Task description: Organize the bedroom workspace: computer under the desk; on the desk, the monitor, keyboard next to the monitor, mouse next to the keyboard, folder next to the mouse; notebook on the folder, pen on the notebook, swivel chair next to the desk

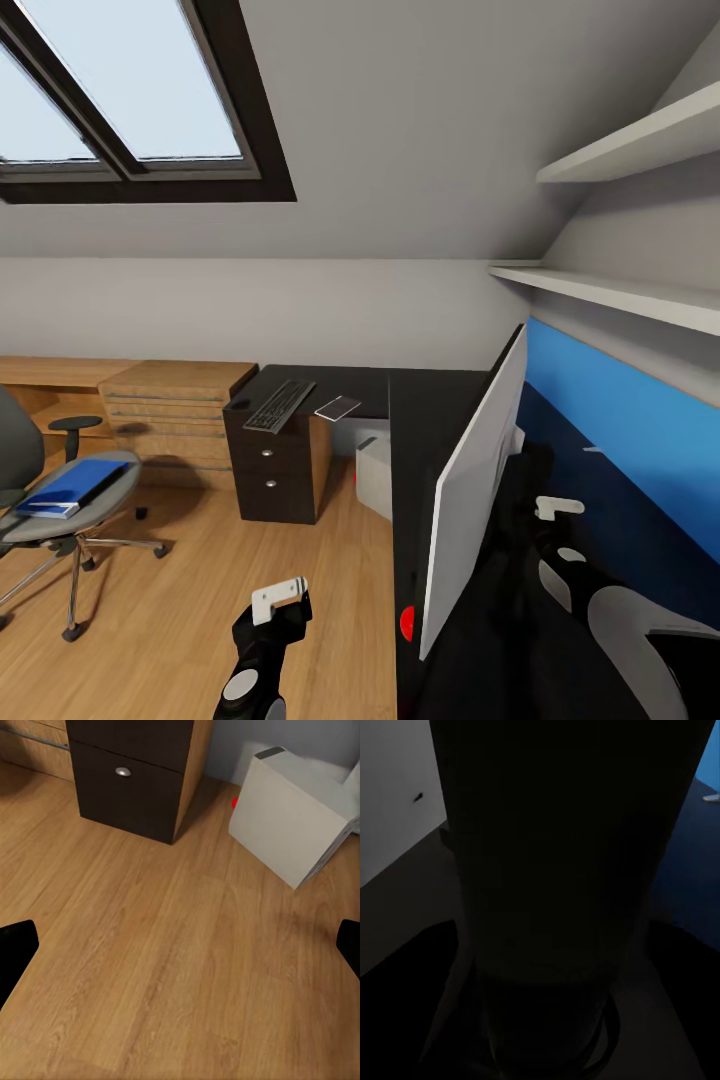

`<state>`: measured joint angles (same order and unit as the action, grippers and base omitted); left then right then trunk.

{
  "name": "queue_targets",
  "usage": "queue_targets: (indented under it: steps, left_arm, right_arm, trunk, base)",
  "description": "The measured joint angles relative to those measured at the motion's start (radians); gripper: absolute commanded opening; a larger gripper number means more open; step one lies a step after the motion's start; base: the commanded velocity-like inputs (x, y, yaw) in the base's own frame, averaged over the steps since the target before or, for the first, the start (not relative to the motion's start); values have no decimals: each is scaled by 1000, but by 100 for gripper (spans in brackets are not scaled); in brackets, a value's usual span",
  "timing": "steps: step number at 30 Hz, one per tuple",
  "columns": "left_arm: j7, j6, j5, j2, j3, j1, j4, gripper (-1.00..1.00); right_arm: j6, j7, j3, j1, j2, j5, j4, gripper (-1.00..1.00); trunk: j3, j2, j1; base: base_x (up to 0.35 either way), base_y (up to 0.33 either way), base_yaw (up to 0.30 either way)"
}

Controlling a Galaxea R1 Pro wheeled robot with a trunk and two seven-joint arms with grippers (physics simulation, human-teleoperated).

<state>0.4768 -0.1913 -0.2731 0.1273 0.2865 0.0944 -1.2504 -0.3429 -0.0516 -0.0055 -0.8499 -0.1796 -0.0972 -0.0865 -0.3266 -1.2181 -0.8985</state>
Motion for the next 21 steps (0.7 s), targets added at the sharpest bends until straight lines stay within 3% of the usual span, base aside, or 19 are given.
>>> queue_targets:
  steps: [14,21]
  left_arm:
    - [1,0,0,-1,0,0,0,100]
    - [1,0,0,-1,0,0,0,100]
  right_arm:
    - [4,0,-2,0,1,0,1,-100]
    - [6,-1,2,0,1,0,0,-100]
  trunk:
    - [0,0,0]
    - [3,0,0]
  base:
    - [0,0,0]
    - [0,0,-188]
